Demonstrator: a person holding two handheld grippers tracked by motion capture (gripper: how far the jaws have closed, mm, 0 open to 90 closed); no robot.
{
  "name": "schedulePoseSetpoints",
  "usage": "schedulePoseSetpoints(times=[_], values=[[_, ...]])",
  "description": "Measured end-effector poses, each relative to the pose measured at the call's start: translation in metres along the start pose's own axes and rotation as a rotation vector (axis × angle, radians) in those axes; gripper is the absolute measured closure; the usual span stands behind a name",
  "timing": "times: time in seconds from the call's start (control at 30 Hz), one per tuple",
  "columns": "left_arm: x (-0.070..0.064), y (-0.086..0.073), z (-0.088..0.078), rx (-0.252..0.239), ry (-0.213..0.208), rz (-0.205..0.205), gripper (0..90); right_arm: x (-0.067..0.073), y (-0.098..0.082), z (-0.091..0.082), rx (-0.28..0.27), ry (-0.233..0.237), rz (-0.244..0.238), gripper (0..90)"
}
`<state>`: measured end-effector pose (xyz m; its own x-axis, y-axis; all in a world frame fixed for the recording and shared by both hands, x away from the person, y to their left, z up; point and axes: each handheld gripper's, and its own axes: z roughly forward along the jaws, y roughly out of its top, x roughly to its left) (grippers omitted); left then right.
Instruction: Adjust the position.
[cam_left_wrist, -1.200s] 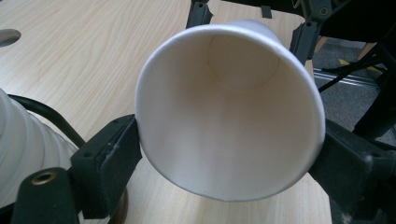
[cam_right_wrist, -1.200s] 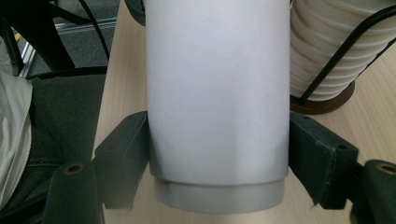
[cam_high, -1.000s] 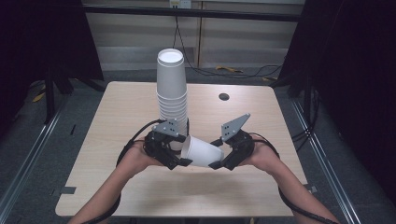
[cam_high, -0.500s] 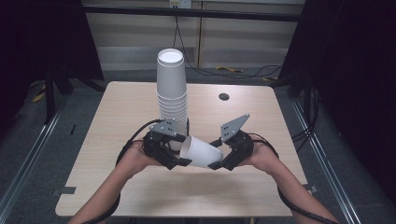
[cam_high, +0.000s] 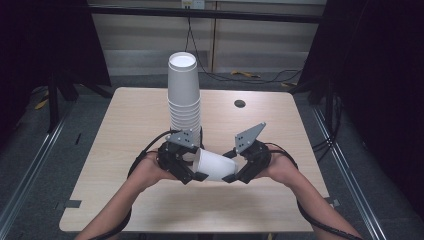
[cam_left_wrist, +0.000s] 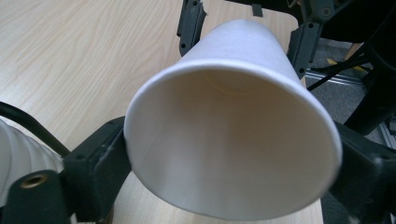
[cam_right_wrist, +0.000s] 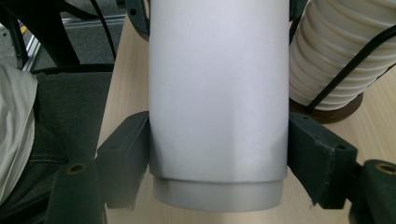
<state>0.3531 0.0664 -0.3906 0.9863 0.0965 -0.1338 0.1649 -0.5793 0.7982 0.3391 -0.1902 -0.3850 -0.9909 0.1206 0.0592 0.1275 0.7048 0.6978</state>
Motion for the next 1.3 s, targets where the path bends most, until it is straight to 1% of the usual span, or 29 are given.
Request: schedulePoseSetpoints(times=[0.03,0.07,0.17,0.23,0.27,0.33,0.37,0.47,0.53,0.57,0.6,0.63,0.67,0.73,0.77,0.8,0.87,0.9,0.97,1.07,1.1,1.13,1.2,1.3], values=[[0.0,0.0,-0.001,-0.002,-0.004,0.002,13.1,0.0,-0.001,0.0,-0.006,0.003,0.007,26.2],[0.0,0.0,-0.002,-0.007,0.003,0.003,14.3,0.0,-0.003,0.0,-0.011,-0.022,-0.001,25.7],[0.0,0.002,-0.004,-0.01,0.008,-0.005,14.9,0.0,-0.005,0.001,-0.024,-0.026,0.011,25.6],[0.0,0.004,-0.005,0.012,0.014,-0.006,15.2,-0.001,-0.006,0.001,-0.04,-0.031,0.015,25.2],[0.0,0.005,-0.005,0.01,0.019,-0.008,15.2,-0.001,-0.007,0.002,-0.04,-0.033,0.013,24.9],[0.0,0.006,-0.006,0.022,0.023,-0.004,15.4,0.0,-0.007,0.003,-0.049,-0.046,0.013,23.9],[0.0,0.007,-0.006,0.025,0.023,-0.012,15.4,0.0,-0.007,0.003,-0.047,-0.054,0.014,23.0],[0.0,0.007,-0.006,0.042,0.031,-0.008,15.4,-0.001,-0.008,0.003,-0.047,-0.065,0.029,18.8],[0.0,0.007,-0.006,0.04,0.029,-0.01,15.4,-0.002,-0.008,0.003,-0.05,-0.07,0.039,16.7],[0.0,0.008,-0.007,0.053,0.037,-0.006,15.4,-0.002,-0.009,0.002,-0.046,-0.078,0.047,15.2],[0.0,0.008,-0.007,0.062,0.041,0.001,15.3,-0.002,-0.009,0.001,-0.044,-0.075,0.054,15.0],[-0.001,0.009,-0.006,0.084,0.046,0.003,15.3,-0.002,-0.009,0.001,-0.043,-0.078,0.054,14.8],[-0.001,0.009,-0.006,0.084,0.046,0.003,15.3,-0.002,-0.009,0.001,-0.043,-0.078,0.054,14.8],[-0.002,0.011,-0.005,0.119,0.054,0.012,15.3,-0.002,-0.01,0.0,-0.042,-0.08,0.059,14.6],[-0.003,0.011,-0.005,0.119,0.057,0.012,15.2,-0.002,-0.011,-0.001,-0.042,-0.083,0.065,14.2],[-0.003,0.012,-0.005,0.132,0.058,0.015,15.2,-0.002,-0.012,-0.001,-0.042,-0.081,0.067,14.1],[-0.003,0.012,-0.006,0.142,0.065,0.018,14.9,-0.003,-0.015,-0.001,-0.038,-0.092,0.072,13.7],[-0.002,0.012,-0.006,0.147,0.06,0.016,14.9,-0.003,-0.017,-0.002,-0.041,-0.093,0.077,13.5],[-0.002,0.012,-0.007,0.164,0.07,0.022,14.7,-0.004,-0.021,-0.002,-0.047,-0.104,0.096,13.2],[-0.003,0.012,-0.008,0.183,0.072,0.023,14.6,-0.005,-0.028,-0.003,-0.054,-0.119,0.109,13.3],[-0.003,0.012,-0.008,0.196,0.074,0.026,14.6,-0.006,-0.034,-0.004,-0.058,-0.13,0.124,13.5],[-0.003,0.012,-0.009,0.204,0.078,0.026,14.6,-0.006,-0.034,-0.004,-0.058,-0.13,0.124,13.5],[-0.002,0.012,-0.009,0.223,0.08,0.02,14.6,-0.006,-0.04,-0.004,-0.059,-0.169,0.134,14.2],[-0.003,0.012,-0.01,0.235,0.086,0.019,14.5,-0.007,-0.051,-0.002,-0.071,-0.19,0.165,13.8]])
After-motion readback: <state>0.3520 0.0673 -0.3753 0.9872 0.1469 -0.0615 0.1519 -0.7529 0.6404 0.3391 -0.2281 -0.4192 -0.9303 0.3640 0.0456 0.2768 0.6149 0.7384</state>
